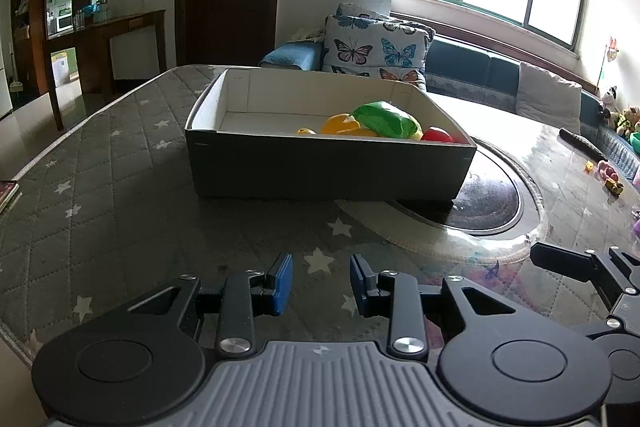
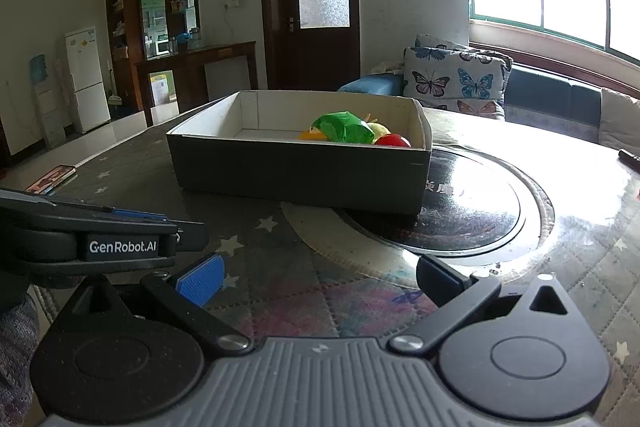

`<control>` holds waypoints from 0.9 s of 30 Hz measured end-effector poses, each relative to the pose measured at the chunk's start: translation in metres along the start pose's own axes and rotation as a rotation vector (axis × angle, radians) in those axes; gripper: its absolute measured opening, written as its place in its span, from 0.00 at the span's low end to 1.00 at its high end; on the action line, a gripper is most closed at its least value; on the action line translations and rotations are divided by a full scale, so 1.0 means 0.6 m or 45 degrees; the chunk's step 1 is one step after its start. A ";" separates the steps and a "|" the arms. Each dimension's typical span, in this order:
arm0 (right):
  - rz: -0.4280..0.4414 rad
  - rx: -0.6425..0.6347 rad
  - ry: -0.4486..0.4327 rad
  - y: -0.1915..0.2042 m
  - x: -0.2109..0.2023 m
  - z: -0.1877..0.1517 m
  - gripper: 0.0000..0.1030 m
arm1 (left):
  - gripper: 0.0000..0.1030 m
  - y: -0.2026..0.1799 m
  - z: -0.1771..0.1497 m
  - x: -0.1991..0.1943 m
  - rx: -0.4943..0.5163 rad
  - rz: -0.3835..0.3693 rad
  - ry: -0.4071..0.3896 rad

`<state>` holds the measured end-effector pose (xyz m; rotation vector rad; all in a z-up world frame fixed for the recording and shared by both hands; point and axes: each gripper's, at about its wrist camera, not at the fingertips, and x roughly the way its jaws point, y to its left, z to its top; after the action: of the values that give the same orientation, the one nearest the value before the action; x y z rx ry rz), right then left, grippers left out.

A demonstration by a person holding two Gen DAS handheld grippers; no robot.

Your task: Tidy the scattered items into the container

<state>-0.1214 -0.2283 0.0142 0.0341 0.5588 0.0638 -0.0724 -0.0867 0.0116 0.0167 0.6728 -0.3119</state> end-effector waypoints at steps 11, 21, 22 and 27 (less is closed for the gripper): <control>0.004 0.007 0.002 0.002 0.000 -0.003 1.00 | 0.33 -0.004 -0.002 -0.005 0.014 0.010 -0.010; 0.011 0.014 0.009 0.003 0.005 -0.005 1.00 | 0.33 -0.005 -0.002 -0.002 0.021 0.020 -0.011; 0.009 0.014 0.010 0.003 0.005 -0.004 1.00 | 0.33 -0.005 -0.002 -0.001 0.021 0.021 -0.011; 0.009 0.012 0.012 0.002 0.007 -0.003 1.00 | 0.33 -0.005 0.001 0.000 0.027 0.020 -0.016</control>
<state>-0.1188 -0.2268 0.0102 0.0450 0.5685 0.0686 -0.0732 -0.0898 0.0124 0.0399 0.6570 -0.3039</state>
